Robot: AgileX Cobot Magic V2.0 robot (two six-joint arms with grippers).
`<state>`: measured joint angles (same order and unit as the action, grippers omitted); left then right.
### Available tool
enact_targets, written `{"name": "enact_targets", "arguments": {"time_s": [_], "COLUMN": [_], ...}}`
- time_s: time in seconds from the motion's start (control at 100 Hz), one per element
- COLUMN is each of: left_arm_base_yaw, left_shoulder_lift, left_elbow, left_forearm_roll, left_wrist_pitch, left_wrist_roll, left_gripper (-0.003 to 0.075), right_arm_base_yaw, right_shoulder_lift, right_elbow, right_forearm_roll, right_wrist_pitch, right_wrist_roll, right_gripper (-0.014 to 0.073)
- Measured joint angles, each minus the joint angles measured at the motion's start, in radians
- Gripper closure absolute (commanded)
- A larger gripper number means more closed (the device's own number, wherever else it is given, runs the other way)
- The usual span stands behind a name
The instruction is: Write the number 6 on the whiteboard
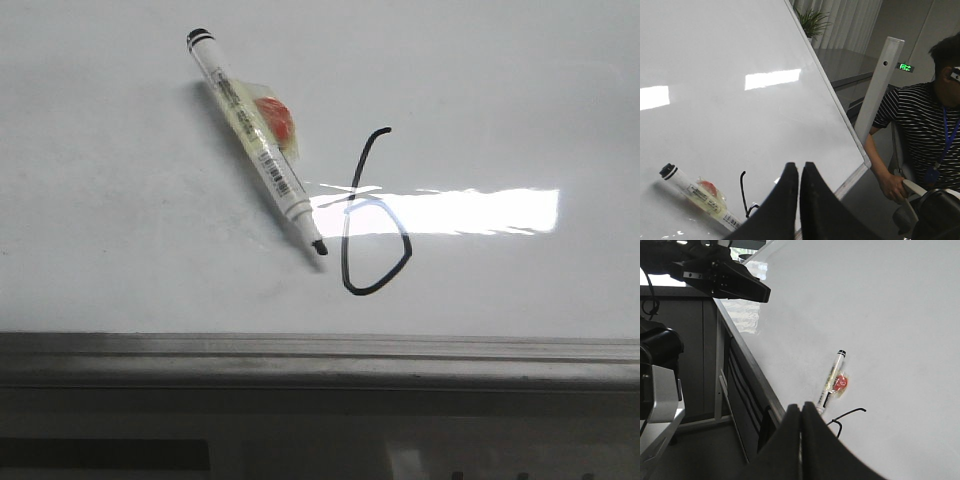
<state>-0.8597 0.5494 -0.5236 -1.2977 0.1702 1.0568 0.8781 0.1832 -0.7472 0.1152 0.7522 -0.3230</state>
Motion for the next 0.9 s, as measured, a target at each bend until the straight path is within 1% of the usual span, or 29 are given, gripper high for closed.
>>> {"name": "enact_targets", "arguments": {"time_s": [0.44,0.53,0.6,0.68,0.75,0.8,0.85,0.9], "left_arm_base_yaw": [0.0,0.0,0.001,0.014,0.046,0.087,0.132,0.182], "left_shoulder_lift": [0.0,0.0,-0.001,-0.007,-0.023,-0.038,-0.059,-0.087], "left_elbow": [0.0,0.0,0.004,0.019,0.046,0.072,0.108,0.145], "left_forearm_roll": [0.0,0.03,0.084,0.179,0.252,0.304,0.377,0.482], "left_wrist_pitch": [0.0,-0.006,-0.027,-0.045,-0.062,-0.08,-0.09,-0.101], "left_wrist_roll": [0.0,0.0,0.0,0.0,0.0,-0.012,-0.054,-0.139], "left_gripper": [0.0741,0.0741,0.0741,0.0741,0.0741,0.0741,0.0741,0.0741], "right_arm_base_yaw": [0.0,0.0,0.0,0.0,0.0,0.0,0.0,0.0], "right_shoulder_lift": [0.0,0.0,0.0,0.0,0.0,0.0,0.0,0.0], "right_elbow": [0.0,0.0,0.0,0.0,0.0,0.0,0.0,0.0], "right_forearm_roll": [0.0,0.0,0.0,0.0,0.0,0.0,0.0,0.0], "right_wrist_pitch": [0.002,0.002,0.002,0.002,0.002,0.002,0.002,0.002], "right_wrist_roll": [0.0,0.0,0.0,0.0,0.0,0.0,0.0,0.0], "right_gripper": [0.0664,0.0664,0.0664,0.0664,0.0664,0.0664,0.0664,0.0664]}}
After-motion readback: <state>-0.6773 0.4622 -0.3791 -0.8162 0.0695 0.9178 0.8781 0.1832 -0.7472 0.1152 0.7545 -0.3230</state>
